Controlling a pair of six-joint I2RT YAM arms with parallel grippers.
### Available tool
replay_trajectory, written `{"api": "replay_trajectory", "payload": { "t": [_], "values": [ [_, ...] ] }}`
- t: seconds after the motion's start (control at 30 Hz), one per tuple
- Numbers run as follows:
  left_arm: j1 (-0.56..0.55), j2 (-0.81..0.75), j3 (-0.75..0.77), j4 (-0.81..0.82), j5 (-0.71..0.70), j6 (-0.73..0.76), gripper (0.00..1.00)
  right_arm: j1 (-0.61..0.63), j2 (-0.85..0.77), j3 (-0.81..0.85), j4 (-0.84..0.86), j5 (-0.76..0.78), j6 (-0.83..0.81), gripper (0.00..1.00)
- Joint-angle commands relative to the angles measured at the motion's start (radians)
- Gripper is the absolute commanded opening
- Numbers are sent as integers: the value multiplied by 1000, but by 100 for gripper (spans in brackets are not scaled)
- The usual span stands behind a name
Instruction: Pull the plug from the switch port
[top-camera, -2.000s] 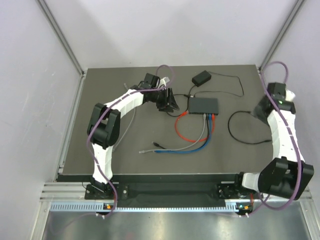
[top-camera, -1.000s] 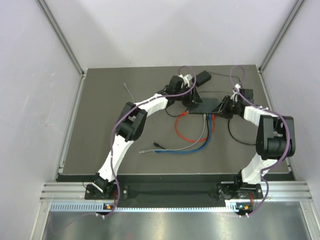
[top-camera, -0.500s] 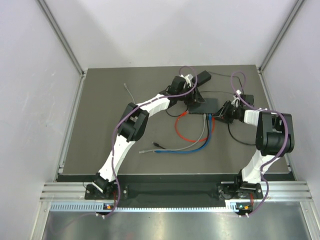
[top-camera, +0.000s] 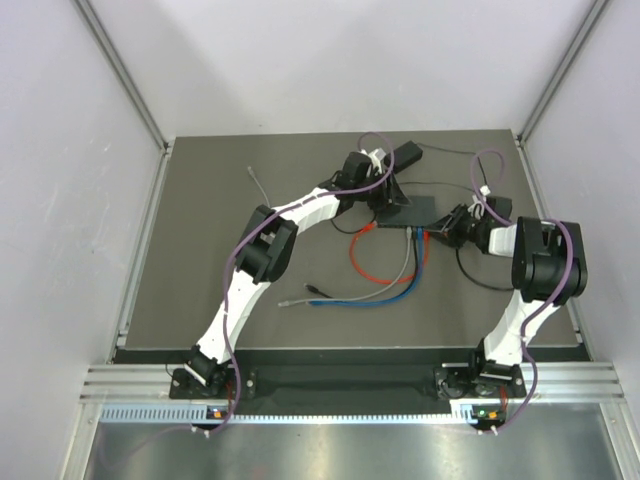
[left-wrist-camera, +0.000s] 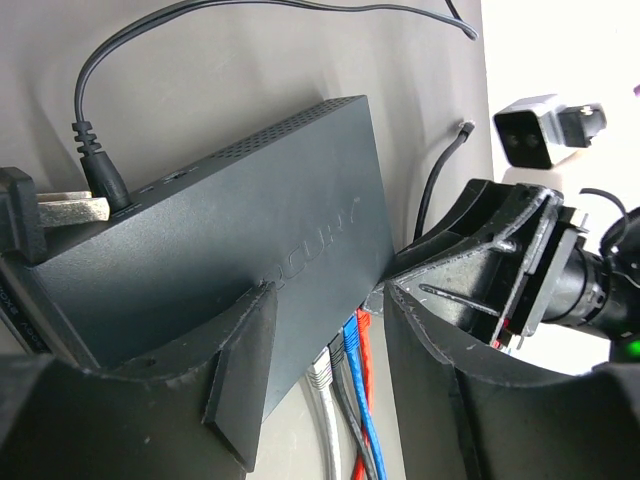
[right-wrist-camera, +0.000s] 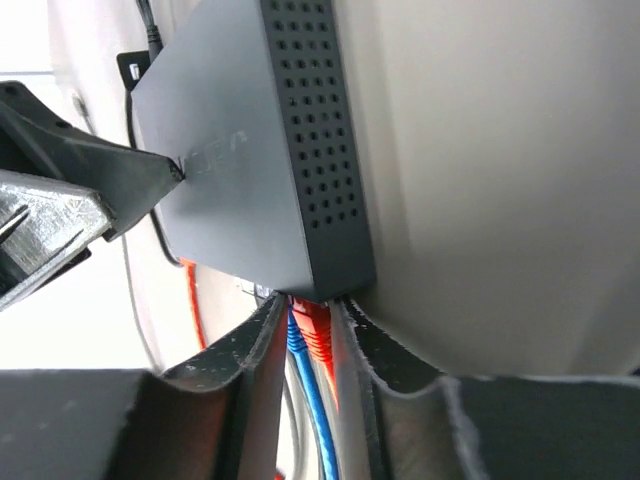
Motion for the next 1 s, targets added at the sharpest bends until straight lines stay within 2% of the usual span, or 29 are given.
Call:
{"api": "replay_trajectory", "payload": {
  "t": [0.0,0.23,0.27,0.37,0.47,0.63,0.73,0.97],
  "values": [
    [2,9,-8,-88,-12,19,53,-26,31,-6,61,7,46,23],
    [2,13,-12,-90,-10,13,53,-23,34,33,-2,9,20,7],
    [2,14,-12,-88,-9,13,53,-20,34,37,-25,5,12,0],
    [0,23,-8,-88,-7,13,53,-20,34,63,-82,-2,-18,0],
    [2,35,-6,-74,8,-11,53,-22,49,120,-212,-33,-64,0],
    [2,48,3,-62,17,-33,53,-22,131,292,-567,-109,-216,0],
    [2,57,14,-67,17,-33,53,-26,180,363,-721,-111,-296,0],
    [2,80,61,-77,32,-55,53,-29,209,376,-766,-142,-325,0]
  ]
}}
